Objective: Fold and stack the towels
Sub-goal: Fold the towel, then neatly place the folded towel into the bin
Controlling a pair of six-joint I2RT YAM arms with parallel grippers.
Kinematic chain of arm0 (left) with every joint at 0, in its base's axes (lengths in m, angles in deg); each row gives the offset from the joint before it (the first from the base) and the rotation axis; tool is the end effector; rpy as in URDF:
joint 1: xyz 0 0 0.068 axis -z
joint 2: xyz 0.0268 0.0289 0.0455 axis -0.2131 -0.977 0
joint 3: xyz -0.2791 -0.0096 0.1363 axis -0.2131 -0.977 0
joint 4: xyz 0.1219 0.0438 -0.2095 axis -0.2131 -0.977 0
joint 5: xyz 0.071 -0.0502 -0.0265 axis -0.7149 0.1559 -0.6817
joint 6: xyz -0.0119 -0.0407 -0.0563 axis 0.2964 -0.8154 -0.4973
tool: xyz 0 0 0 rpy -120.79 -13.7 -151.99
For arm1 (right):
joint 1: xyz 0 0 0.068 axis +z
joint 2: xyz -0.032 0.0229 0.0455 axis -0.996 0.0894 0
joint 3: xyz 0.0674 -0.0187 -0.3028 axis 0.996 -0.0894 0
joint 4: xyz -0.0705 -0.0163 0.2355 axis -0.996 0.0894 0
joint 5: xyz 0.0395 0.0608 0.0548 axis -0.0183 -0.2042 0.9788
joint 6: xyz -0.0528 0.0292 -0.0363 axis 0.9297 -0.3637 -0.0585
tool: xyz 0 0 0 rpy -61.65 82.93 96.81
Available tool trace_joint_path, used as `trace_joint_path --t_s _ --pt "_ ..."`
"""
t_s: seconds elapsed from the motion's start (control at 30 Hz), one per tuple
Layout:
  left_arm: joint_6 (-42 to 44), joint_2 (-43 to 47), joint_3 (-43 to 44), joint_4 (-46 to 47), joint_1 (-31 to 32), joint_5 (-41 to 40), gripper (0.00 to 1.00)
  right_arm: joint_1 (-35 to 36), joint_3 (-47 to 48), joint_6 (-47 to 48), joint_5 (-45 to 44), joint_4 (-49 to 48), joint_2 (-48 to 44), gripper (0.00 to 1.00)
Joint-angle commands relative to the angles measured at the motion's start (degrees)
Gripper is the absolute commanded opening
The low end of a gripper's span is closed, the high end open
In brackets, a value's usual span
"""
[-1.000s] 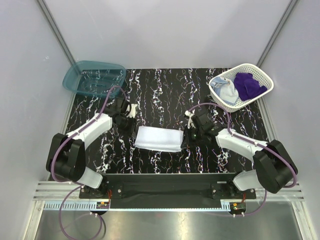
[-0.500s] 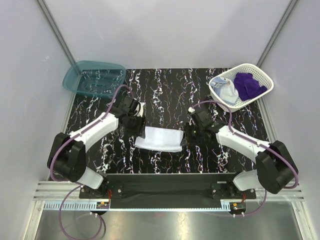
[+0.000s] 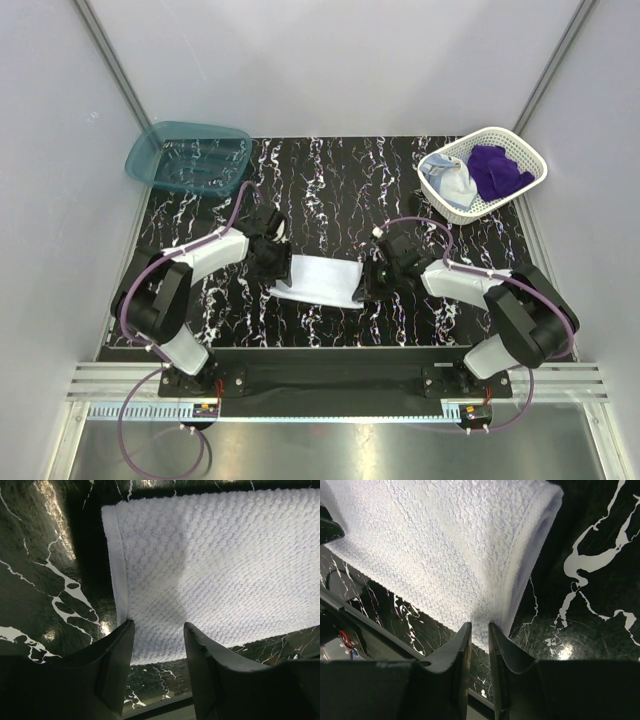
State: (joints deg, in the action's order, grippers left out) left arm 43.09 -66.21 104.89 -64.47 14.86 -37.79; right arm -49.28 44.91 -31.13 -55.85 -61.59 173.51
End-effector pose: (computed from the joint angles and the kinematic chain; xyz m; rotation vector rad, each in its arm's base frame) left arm 0.2544 -0.1412 0.1962 0.1029 2.9137 -0.4075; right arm 0.2094 0.1712 0.1807 -0.1155 2.7039 0.8360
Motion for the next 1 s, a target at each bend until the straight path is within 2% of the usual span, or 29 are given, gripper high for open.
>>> trace_joint_path --t_s 0.0,0.03,0.13,0.27,0.33,0.5,0.53,0.67,0.8,0.9,0.97 --pt "-1.7 3.0 3.6 -0.8 -0.1 -3.7 0.52 0.3 0.0 1.0 -2.6 -0.1 -2.4 0.27" --pt "-1.2 3.9 4.3 -2.4 -0.1 -4.7 0.57 0.4 0.1 1.0 -2.5 0.4 -3.4 0.27" --pt "1.3 5.8 6.6 -5.1 -1.7 -8.2 0.62 0.3 1.0 1.4 -2.8 4.3 -8.2 0.28" --pt "4.8 4.8 4.9 -3.2 -5.4 -1.9 0.64 0.4 3.0 2.2 -3.3 7.7 -13.2 0.32" --pt "5.3 3.7 3.4 -1.3 -6.1 1.2 0.64 0.4 3.6 2.8 -3.2 8.5 -15.4 0.37" --pt "4.8 0.5 2.0 1.6 -6.0 1.6 0.65 0.4 5.3 4.1 -3.1 10.1 -18.0 0.51" --pt "4.8 -0.9 1.8 2.3 -6.0 2.1 0.65 0.3 5.3 4.3 -3.1 10.2 -18.2 0.58" --pt "3.6 -3.3 0.7 5.4 -5.9 5.8 0.64 0.4 5.2 5.2 -3.7 10.5 -18.5 0.64" --pt "2.7 -4.3 -0.1 6.1 -4.8 5.2 0.58 0.3 4.8 5.8 -4.0 10.6 -18.4 0.68" --pt "1.8 -5.2 0.0 6.0 -3.4 4.6 0.47 0.4 4.5 5.9 -3.9 10.0 -18.3 0.67" --pt "1.7 -5.8 0.5 6.6 -2.3 5.5 0.34 0.4 4.6 6.1 -3.4 9.7 -17.9 0.67"
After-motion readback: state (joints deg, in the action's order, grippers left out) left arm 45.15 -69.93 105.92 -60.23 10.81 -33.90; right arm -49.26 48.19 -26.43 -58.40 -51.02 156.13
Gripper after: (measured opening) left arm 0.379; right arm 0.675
